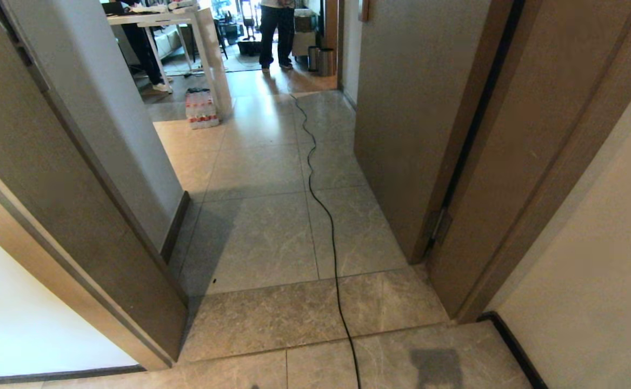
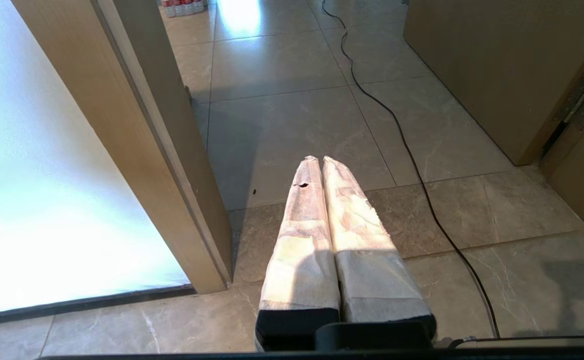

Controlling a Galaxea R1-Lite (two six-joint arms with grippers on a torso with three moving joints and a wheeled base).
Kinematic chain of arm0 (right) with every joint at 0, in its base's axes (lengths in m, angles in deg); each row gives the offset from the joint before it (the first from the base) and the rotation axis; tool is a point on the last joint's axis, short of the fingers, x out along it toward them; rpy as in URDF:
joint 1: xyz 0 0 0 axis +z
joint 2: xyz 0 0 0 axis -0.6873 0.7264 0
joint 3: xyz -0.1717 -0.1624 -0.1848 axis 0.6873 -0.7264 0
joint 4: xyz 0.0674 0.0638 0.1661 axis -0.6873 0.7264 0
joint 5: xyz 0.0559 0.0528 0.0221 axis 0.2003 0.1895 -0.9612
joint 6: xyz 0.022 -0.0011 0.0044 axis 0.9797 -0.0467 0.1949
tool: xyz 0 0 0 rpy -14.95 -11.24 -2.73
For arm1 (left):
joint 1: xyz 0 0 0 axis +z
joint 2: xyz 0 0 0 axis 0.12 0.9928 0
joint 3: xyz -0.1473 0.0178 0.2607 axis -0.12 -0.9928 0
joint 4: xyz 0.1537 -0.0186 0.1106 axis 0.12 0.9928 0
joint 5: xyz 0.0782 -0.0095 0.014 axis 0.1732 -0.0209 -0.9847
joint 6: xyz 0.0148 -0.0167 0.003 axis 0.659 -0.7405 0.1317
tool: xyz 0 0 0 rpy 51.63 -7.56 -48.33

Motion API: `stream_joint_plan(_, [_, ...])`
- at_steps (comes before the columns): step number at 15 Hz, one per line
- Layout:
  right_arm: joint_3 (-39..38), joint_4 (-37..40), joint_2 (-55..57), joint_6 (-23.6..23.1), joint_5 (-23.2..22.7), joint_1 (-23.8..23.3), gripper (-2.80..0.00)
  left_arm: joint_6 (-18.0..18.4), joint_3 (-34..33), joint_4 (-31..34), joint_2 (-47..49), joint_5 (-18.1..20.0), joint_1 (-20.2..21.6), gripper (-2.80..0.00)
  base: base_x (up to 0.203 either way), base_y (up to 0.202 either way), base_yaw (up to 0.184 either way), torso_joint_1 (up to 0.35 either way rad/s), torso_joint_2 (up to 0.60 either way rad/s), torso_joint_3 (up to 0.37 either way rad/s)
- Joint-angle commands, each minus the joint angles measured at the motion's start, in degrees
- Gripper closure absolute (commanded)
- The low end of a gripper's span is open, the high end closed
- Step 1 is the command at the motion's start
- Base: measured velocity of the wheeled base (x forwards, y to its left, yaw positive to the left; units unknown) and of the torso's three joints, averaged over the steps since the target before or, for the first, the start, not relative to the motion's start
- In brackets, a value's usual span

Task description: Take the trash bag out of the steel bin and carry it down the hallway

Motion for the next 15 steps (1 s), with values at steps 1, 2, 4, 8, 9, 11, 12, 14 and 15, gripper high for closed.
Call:
stream_joint_plan(1, [0.0, 0.0, 0.0, 0.0, 0.0, 0.0, 0.0, 0.2, -0.6, -0.1, 0.0, -0.1, 0.0, 0.0, 0.0, 0.0, 0.0, 0.0, 0.0, 0.0])
stream_joint_plan(2, [0.0, 0.0, 0.0, 0.0, 0.0, 0.0, 0.0, 0.2, -0.6, -0.1, 0.0, -0.1, 0.0, 0.0, 0.0, 0.0, 0.0, 0.0, 0.0, 0.0])
stream_joint_plan(4, [0.0, 0.0, 0.0, 0.0, 0.0, 0.0, 0.0, 0.3, -0.6, -0.2, 0.0, -0.1, 0.0, 0.0, 0.0, 0.0, 0.0, 0.0, 0.0, 0.0])
stream_joint_plan(8, [0.0, 0.0, 0.0, 0.0, 0.0, 0.1, 0.0, 0.2, -0.6, -0.2, 0.0, -0.2, 0.0, 0.0, 0.031, 0.0, 0.0, 0.001, 0.0, 0.003])
stream_joint_plan(9, [0.0, 0.0, 0.0, 0.0, 0.0, 0.0, 0.0, 0.2, -0.6, -0.2, 0.0, -0.2, 0.0, 0.0, 0.186, 0.0, 0.002, 0.002, 0.0, 0.004])
stream_joint_plan(11, [0.0, 0.0, 0.0, 0.0, 0.0, 0.0, 0.0, 0.2, -0.6, -0.2, 0.0, -0.1, 0.0, 0.0, 0.199, 0.0, -0.002, 0.002, 0.0, 0.002])
stream_joint_plan(12, [0.0, 0.0, 0.0, 0.0, 0.0, 0.0, 0.0, 0.3, -0.6, -0.2, 0.0, -0.1, 0.0, 0.0, 0.188, 0.0, 0.004, 0.002, 0.0, 0.002])
stream_joint_plan(14, [0.0, 0.0, 0.0, 0.0, 0.0, 0.0, 0.0, 0.2, -0.6, -0.2, 0.0, -0.1, 0.0, 0.0, 0.118, 0.0, 0.003, 0.002, 0.01, 0.005])
stream_joint_plan(15, [0.0, 0.0, 0.0, 0.0, 0.0, 0.1, 0.0, 0.2, -0.6, -0.2, 0.0, -0.1, 0.0, 0.0, 0.0, 0.0, 0.0, 0.0, 0.0, 0.0])
